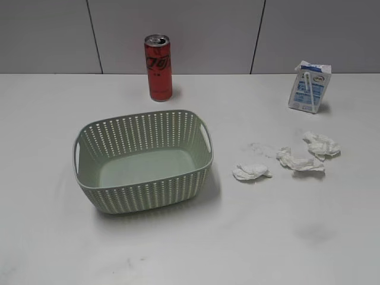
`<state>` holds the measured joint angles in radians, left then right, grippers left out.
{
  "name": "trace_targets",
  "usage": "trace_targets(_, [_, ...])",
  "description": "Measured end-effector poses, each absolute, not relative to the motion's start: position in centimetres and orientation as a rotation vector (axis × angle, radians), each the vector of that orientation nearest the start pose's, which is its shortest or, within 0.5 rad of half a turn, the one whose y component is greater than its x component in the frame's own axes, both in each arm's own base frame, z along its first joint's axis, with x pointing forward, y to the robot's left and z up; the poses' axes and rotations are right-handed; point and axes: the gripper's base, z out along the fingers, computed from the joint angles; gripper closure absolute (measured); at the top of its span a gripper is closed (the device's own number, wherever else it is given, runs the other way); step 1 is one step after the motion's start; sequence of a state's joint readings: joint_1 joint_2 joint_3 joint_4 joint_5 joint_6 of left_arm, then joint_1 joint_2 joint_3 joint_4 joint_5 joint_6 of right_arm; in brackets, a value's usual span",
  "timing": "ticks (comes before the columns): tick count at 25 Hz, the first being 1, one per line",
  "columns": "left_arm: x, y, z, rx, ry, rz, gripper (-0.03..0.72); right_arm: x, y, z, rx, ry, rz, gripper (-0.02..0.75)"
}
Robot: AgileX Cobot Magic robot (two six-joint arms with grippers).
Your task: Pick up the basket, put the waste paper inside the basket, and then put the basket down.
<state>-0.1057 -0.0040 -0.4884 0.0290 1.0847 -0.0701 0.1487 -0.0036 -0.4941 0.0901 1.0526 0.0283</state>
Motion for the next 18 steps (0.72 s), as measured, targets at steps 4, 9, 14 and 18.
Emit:
trace_targets(4, [-0.49,0.29,27.21,0.035,2.076,-0.073,0.075,-0.56,0.64,27.65,-0.126,2.038,0.219,0.206])
trace_targets(9, [-0.49,0.29,27.21,0.035,2.076,-0.073,0.075,-0.56,0.64,27.65,-0.126,2.038,0.219,0.206])
trace_targets(14, [-0.49,0.29,27.23,0.035,2.074,-0.073,0.076,-0.56,0.64,27.65,-0.126,2.038,0.219,0.206])
trace_targets(18, [-0.33,0.16,27.24,0.036,2.085,-0.089,0.085,-0.56,0.64,27.65,-0.126,2.038,0.219,0.206])
